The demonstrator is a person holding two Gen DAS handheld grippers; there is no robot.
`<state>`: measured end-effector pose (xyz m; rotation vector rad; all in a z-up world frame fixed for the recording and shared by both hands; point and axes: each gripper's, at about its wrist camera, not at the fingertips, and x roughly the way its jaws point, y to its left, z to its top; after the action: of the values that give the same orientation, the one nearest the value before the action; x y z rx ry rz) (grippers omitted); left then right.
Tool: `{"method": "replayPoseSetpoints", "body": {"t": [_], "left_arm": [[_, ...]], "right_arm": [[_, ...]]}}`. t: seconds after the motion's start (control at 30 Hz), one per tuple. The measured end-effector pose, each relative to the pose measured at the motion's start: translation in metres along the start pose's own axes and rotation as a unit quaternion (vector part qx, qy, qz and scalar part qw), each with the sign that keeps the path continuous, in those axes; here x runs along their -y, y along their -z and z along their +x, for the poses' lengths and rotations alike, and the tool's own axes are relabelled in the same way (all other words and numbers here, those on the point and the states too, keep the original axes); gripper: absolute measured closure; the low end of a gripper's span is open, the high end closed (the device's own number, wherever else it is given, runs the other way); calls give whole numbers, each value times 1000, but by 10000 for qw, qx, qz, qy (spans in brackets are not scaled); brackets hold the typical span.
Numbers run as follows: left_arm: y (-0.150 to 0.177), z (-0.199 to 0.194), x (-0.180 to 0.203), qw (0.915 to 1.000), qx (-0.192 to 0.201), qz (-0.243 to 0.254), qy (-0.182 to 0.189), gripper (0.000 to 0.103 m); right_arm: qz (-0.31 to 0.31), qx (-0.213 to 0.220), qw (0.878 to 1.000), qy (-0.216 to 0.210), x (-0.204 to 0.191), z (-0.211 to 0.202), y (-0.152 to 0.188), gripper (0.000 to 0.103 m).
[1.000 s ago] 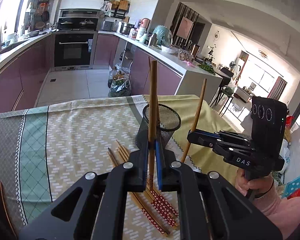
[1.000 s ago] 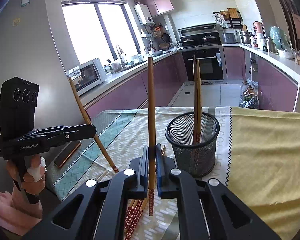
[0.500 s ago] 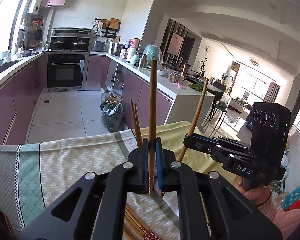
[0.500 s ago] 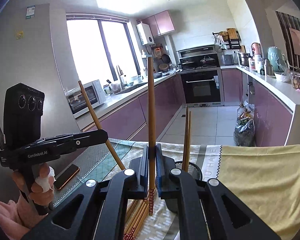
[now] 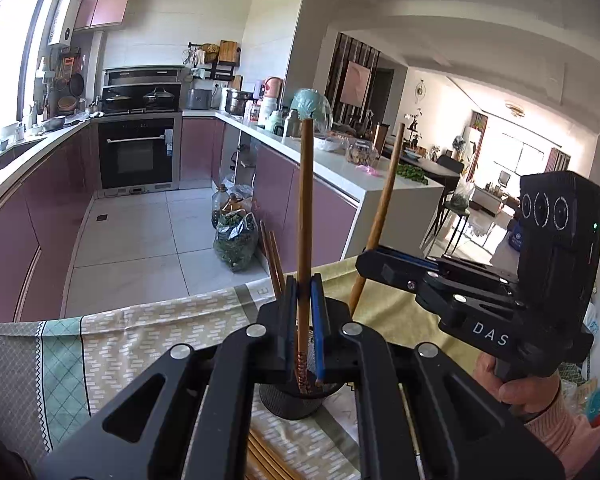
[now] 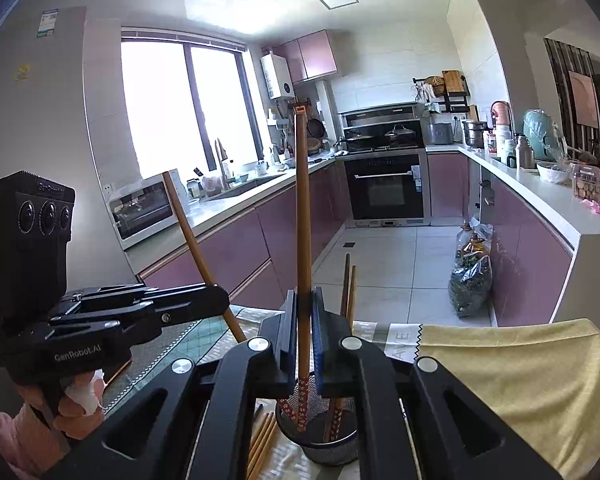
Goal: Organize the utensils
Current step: 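Lift both chopsticks upright and lower them into the black mesh cup, then open the left tool inside the cup while the right tool releases its chopstick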
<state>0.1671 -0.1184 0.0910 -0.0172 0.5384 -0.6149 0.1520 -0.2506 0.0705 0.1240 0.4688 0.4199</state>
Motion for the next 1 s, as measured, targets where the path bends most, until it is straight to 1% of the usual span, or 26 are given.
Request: {"method": "replayPoseSetpoints", "body": {"t": [0.17, 0.33, 0.43, 0.5, 0.63, 0.77, 0.87, 0.9, 0.93, 1.0], "left_arm": [[15, 23, -3, 9992, -392, 58, -42, 96], [31, 48, -9, 9963, -845, 147, -40, 96], [39, 62, -16, 9944, -1051, 110, -14, 96], [41, 70, -19, 9937, -1115, 92, -39, 96], [42, 84, -27, 9930, -1179, 31, -62, 95], [43, 96, -32, 9920, -1254, -31, -152, 95], [43, 97, -34, 9923, -1214, -64, -248, 93], [44, 97, -34, 9924, -1199, -75, -277, 89], [45, 95, -35, 9926, -1164, -86, -328, 84], [48, 89, -37, 9935, -1058, -89, -412, 81]], "right_arm": [[41, -466, 9989, 3, 6, 28, 14, 97], [25, -954, 9954, 31, 4, 49, 29, 97], [48, -1143, 9934, 53, 4, 57, 33, 97], [57, -1240, 9922, 65, 5, 62, 34, 97], [67, -1355, 9907, 141, 4, 71, 37, 97], [140, -1373, 9903, 187, 5, 75, 40, 97], [200, -1294, 9912, 211, 5, 78, 38, 93], [243, -1250, 9917, 194, 5, 76, 38, 89], [287, -1226, 9919, 161, 8, 75, 37, 83], [293, -1149, 9928, 159, 8, 71, 36, 82]]}}
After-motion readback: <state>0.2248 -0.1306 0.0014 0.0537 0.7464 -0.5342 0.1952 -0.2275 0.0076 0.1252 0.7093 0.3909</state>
